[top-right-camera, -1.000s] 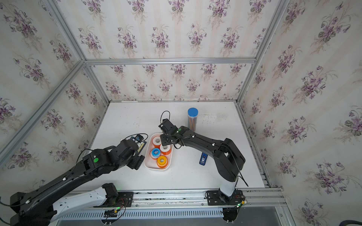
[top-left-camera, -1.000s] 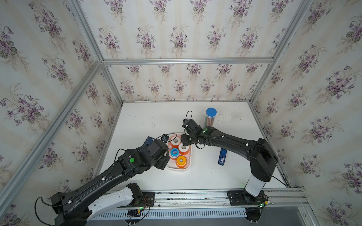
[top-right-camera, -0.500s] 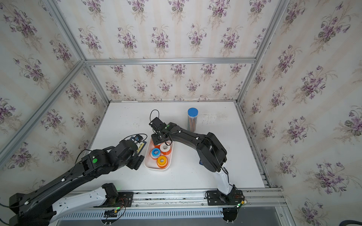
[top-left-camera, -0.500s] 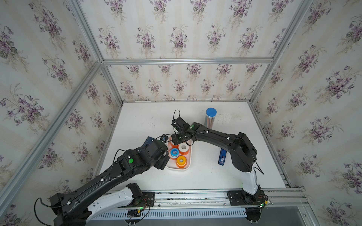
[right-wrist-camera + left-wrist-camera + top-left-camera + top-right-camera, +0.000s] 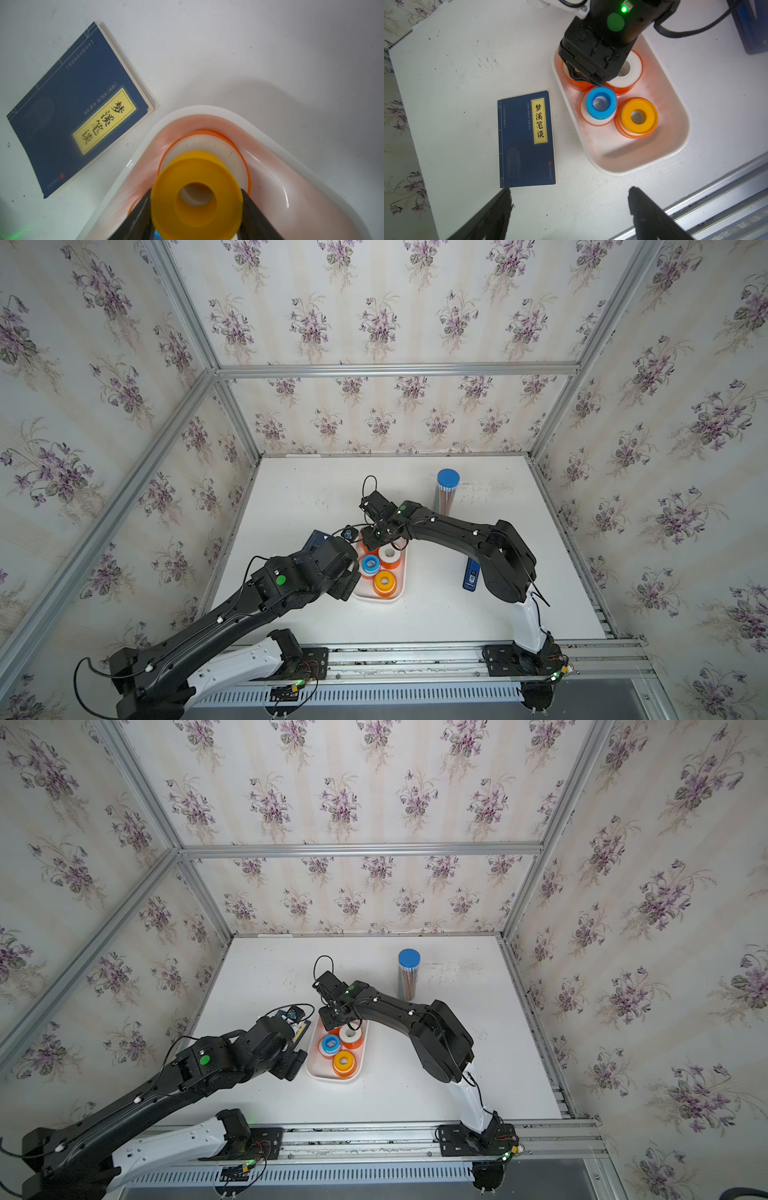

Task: Put the sealing tape into the storage box
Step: Place the sealing tape in the storage box.

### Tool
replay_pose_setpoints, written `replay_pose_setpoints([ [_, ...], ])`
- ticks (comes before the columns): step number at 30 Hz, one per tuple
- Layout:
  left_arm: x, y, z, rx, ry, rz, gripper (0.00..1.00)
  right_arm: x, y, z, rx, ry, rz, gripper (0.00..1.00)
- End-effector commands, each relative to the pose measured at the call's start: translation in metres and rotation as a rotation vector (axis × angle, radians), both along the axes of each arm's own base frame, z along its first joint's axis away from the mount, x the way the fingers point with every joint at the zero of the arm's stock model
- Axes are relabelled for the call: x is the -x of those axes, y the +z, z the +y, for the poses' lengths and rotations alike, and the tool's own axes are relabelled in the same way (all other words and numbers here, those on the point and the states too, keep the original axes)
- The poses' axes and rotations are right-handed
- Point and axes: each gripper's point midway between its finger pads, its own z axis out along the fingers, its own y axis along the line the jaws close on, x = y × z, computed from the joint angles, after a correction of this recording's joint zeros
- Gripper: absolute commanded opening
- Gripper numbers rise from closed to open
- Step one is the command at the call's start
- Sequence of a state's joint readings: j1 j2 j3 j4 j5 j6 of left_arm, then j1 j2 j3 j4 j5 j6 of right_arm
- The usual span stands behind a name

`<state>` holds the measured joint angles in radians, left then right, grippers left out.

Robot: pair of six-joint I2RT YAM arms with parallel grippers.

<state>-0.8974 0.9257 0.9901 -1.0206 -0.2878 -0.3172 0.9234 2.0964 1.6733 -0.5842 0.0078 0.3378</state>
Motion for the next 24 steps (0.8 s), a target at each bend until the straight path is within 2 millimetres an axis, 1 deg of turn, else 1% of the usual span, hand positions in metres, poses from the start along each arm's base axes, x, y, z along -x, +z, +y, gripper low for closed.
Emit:
replay_pose_setpoints([
  [1, -0.001, -0.001, 0.002, -0.009, 0.010, -0.002, 0.88, -0.001, -0.003, -0.001, 0.017, 0.003, -0.005, 0.57],
  [6, -0.001, -0.001, 0.001, -0.007, 0.009, -0.002, 0.88, -0.003, -0.003, -0.003, 0.031, -0.005, -0.016, 0.61],
  [10, -0.001, -0.001, 0.002, -0.007, 0.009, -0.002, 0.89, -0.002, 0.002, -0.001, 0.020, 0.002, -0.023, 0.67],
  [15, -0.001, 0.000, 0.001, -0.003, 0.009, -0.004, 0.89, -0.003, 0.015, -0.001, 0.004, -0.001, -0.045, 0.70],
  [18, -0.001, 0.001, 0.002, -0.003, 0.011, -0.008, 0.89, -0.004, 0.028, -0.003, -0.014, -0.006, -0.070, 0.70],
  [20, -0.001, 0.001, 0.003, -0.001, 0.011, -0.009, 0.89, -0.004, 0.043, -0.007, -0.042, -0.018, -0.104, 0.70],
  [22, 0.000, 0.001, 0.002, 0.000, 0.010, -0.009, 0.89, -0.004, 0.057, -0.014, -0.063, -0.033, -0.140, 0.70],
  [24, 0.000, 0.002, 0.002, 0.003, 0.009, -0.010, 0.89, -0.004, 0.070, -0.028, -0.075, -0.063, -0.181, 0.70],
])
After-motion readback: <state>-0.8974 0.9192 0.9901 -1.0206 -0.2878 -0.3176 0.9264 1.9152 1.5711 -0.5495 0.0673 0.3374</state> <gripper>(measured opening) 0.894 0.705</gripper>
